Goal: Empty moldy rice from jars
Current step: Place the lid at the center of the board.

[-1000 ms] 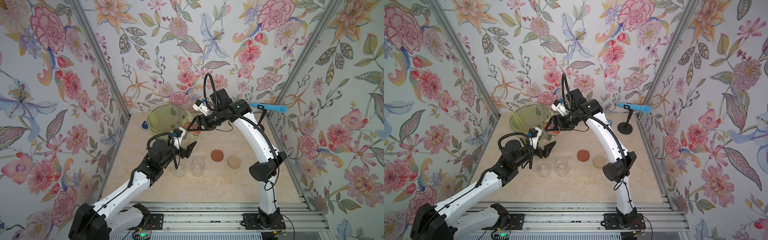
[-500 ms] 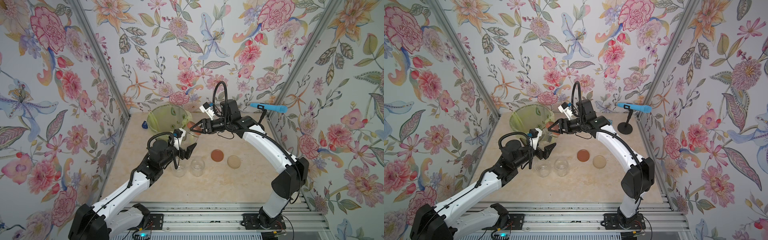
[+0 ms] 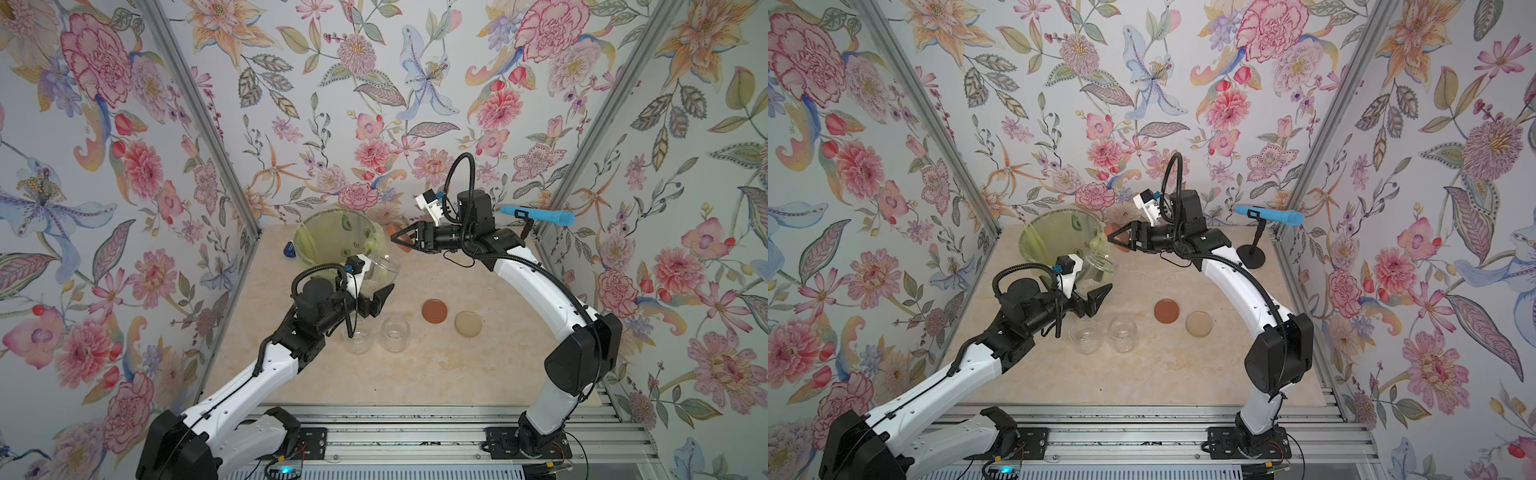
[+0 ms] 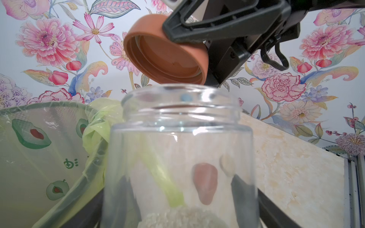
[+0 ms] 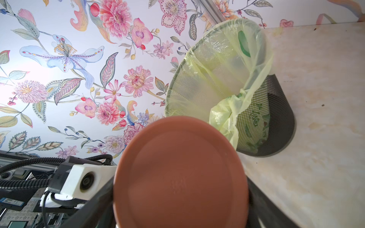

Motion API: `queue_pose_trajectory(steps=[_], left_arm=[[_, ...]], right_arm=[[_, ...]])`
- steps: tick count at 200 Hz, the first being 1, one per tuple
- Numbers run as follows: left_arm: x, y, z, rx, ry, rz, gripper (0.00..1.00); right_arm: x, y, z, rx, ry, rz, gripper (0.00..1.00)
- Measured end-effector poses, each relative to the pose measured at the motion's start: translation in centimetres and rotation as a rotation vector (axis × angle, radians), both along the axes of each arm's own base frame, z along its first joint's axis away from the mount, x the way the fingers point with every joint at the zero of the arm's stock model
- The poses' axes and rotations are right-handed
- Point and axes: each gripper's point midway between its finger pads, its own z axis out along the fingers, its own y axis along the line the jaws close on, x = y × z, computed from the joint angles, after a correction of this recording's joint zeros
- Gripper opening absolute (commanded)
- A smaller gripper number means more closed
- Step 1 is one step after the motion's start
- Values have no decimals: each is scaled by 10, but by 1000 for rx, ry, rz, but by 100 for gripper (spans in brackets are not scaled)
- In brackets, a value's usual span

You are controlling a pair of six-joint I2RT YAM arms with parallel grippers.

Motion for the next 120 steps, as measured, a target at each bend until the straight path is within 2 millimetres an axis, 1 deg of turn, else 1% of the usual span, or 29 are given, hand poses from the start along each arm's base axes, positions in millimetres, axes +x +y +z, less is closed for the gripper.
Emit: queue_pose_trajectory(steps=[34, 52, 81, 120], left_arm=[[-1, 1, 2, -2, -2, 1, 0], [-3, 2, 4, -4, -7, 2, 0], [-4, 4, 8, -9, -15, 6, 0], [-5, 6, 6, -2, -5, 13, 0]], right_arm=[[14, -16, -8, -31, 4, -56, 42], [21, -24, -20, -60, 14, -88, 42], [28, -38, -51, -126, 56, -138, 41], [34, -60, -101, -229, 120, -214, 41]])
